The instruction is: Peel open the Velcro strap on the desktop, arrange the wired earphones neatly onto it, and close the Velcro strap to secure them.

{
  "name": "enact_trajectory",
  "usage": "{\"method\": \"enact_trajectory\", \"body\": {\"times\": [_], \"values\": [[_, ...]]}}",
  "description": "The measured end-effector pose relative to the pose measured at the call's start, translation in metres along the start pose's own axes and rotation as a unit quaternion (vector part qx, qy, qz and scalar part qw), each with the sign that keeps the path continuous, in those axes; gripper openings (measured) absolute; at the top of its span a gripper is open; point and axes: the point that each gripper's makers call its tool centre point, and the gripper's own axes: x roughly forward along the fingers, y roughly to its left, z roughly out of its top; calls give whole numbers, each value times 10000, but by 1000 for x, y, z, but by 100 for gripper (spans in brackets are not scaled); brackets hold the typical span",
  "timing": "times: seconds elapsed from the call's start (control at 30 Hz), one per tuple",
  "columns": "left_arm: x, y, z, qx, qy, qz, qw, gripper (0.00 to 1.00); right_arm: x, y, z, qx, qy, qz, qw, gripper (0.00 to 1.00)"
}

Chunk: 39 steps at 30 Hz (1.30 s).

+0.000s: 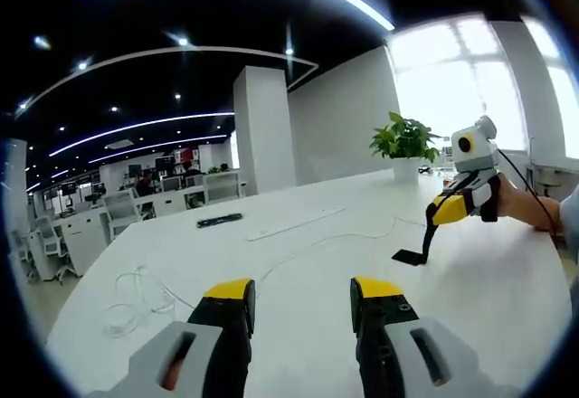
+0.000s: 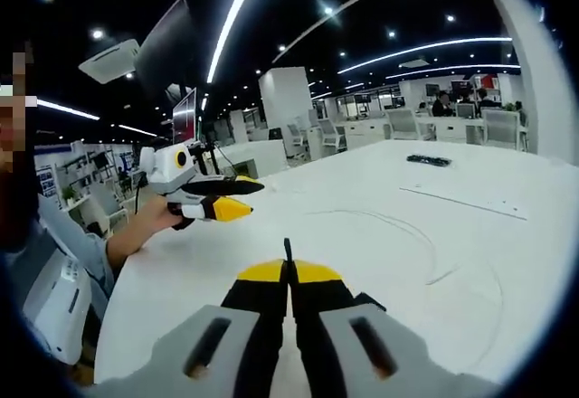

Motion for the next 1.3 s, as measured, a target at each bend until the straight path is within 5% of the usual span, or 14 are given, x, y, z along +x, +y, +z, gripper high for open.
{"method": "enact_trajectory", "body": {"times": [0.8, 1.3], "values": [[2, 2, 1, 14, 22, 35, 10000, 46, -12, 3, 25, -50, -477, -27, 9988, 7], [1, 10, -2, 50, 97, 175, 9998, 46, -10, -5, 13, 169, -367, -93, 9991, 8]]}}
